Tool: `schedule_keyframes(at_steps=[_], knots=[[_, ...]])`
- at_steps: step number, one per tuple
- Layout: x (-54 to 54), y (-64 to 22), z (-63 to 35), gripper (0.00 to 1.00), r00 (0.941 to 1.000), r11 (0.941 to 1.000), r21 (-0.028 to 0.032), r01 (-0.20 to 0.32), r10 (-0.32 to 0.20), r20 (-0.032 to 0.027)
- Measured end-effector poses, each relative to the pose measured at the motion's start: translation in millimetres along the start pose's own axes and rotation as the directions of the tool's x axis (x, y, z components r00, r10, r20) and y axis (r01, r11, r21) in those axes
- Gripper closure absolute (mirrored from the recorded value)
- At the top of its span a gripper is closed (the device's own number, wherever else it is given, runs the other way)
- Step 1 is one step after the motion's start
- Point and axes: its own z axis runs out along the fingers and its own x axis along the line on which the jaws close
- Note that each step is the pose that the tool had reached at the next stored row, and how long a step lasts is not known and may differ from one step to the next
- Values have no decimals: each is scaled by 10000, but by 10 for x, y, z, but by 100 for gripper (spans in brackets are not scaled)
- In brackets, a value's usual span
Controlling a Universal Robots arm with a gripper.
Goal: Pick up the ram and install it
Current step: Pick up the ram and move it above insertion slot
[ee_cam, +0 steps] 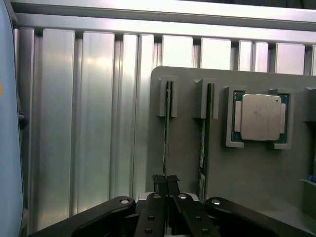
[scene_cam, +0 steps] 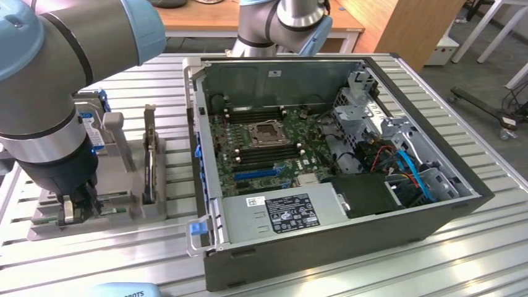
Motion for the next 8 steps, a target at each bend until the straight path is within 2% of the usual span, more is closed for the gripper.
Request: schedule_keyframes(at_steps=[8], knots=[[-3,4,-89,89,10000,10000,0,1,-1,1]])
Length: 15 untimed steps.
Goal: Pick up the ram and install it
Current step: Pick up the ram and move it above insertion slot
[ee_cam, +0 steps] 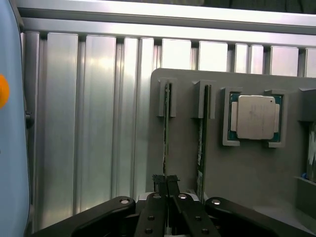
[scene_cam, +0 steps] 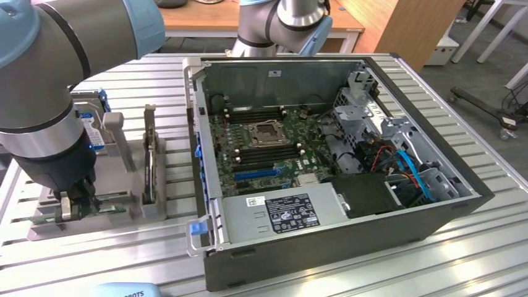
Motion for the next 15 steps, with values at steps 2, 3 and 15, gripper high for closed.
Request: schedule_keyframes(at_steps=[2,3,15], knots=[[-1,1,-26,89,10000,10000,0,-1,1,-1],[-1,2,-41,89,10000,10000,0,-2,2,0],[-6,11,-229,89,10000,10000,2,-81,81,3]])
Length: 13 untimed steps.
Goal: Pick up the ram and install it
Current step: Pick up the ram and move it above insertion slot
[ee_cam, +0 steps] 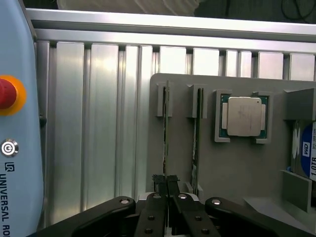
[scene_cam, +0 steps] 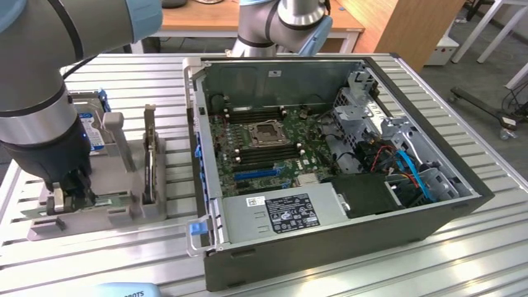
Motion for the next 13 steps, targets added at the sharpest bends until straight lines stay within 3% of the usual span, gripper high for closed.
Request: schedule_keyframes(at_steps=[13], knots=[[-5,9,-199,89,9998,9998,6,-179,179,8]])
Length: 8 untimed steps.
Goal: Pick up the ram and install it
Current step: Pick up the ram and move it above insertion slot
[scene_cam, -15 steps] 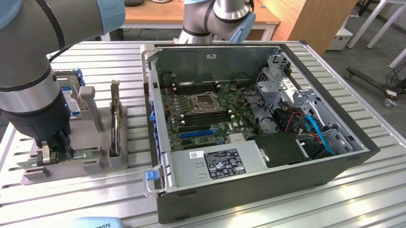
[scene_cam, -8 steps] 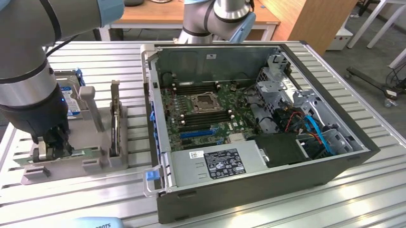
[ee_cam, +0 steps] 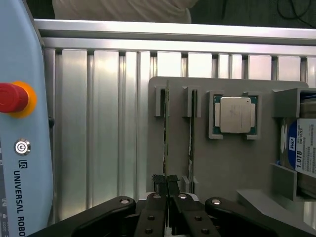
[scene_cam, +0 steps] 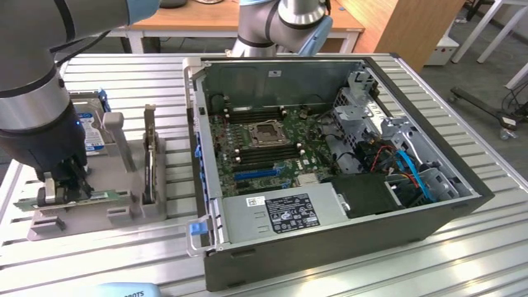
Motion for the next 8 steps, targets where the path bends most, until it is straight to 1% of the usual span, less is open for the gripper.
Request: schedule_keyframes(at_steps=[8], knots=[[-5,8,-185,89,10000,10000,2,-91,91,4]])
